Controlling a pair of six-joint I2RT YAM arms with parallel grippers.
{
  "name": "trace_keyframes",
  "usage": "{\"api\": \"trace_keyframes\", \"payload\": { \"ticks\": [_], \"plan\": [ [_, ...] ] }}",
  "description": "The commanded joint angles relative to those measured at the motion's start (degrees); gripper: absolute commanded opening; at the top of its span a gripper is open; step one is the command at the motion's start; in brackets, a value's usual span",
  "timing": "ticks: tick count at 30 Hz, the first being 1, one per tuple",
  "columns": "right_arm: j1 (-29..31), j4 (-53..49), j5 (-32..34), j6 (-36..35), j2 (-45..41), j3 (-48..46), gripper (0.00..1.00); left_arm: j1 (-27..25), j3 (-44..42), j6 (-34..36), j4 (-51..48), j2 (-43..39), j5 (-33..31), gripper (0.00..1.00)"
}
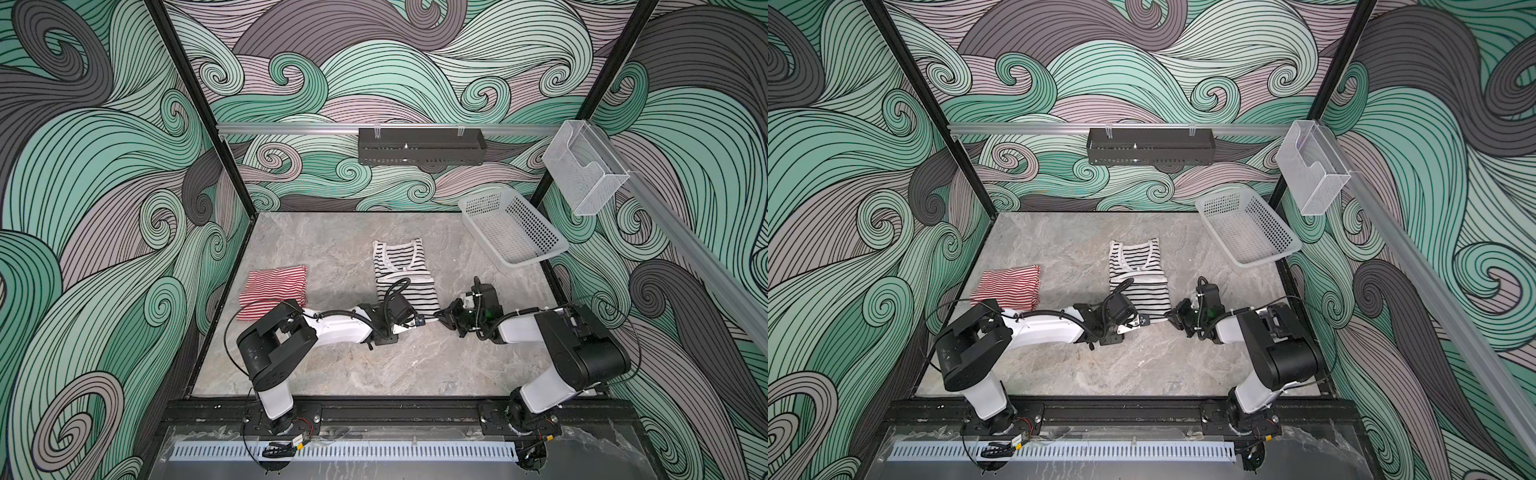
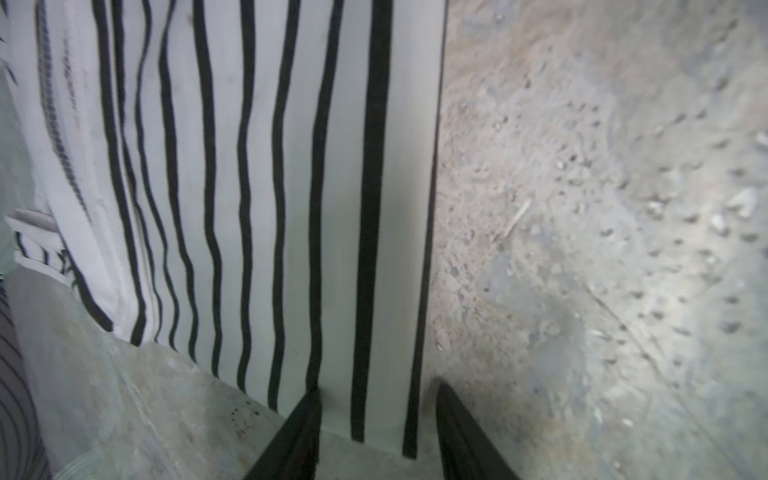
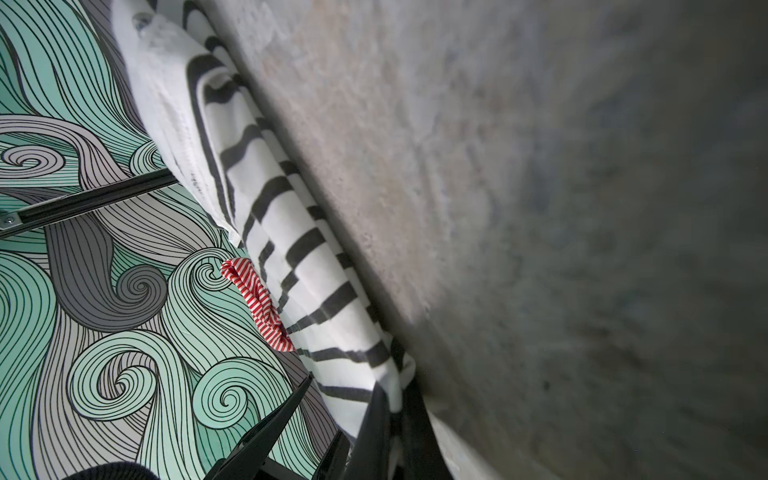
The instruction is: Fold and stack the tank tops
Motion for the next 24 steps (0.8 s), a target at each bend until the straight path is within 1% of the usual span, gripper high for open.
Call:
{"api": "trace_keyframes", "payload": {
  "ticks": [1,6,13,20,22,24],
  "plan": [
    [0.11,-0.25,0.45,1.19,0.9,0.34,0.07,-1.4,-2.28,1.99,3.17,3.08,-4.84,0.49],
    [0.06,0.72,0.3,1.72,1.45,0.33,0.07,-2.79,-3.05,2.16,4.01,4.46,-7.74,0.48],
    [-0.3,-0.01,-0.02,1.21,0.87,0.51,0.07,-3.0,-6.18,0.35,2.99,2.81,-9.46,0.48],
    [-0.41,-0.05,-0.12,1.19,1.22,1.04,0.06,-3.38,-6.96,-1.1,3.42,3.81,-11.25,0.48],
    [-0.43,-0.11,-0.13,1.11,1.1,1.13,0.06,-3.35,-6.83,-0.96,3.81,4.12,-11.51,0.46],
    [-0.47,-0.2,-0.18,1.11,1.02,1.13,0.06,-3.36,-6.59,-0.91,3.92,4.45,-11.83,0.4]
  ]
}}
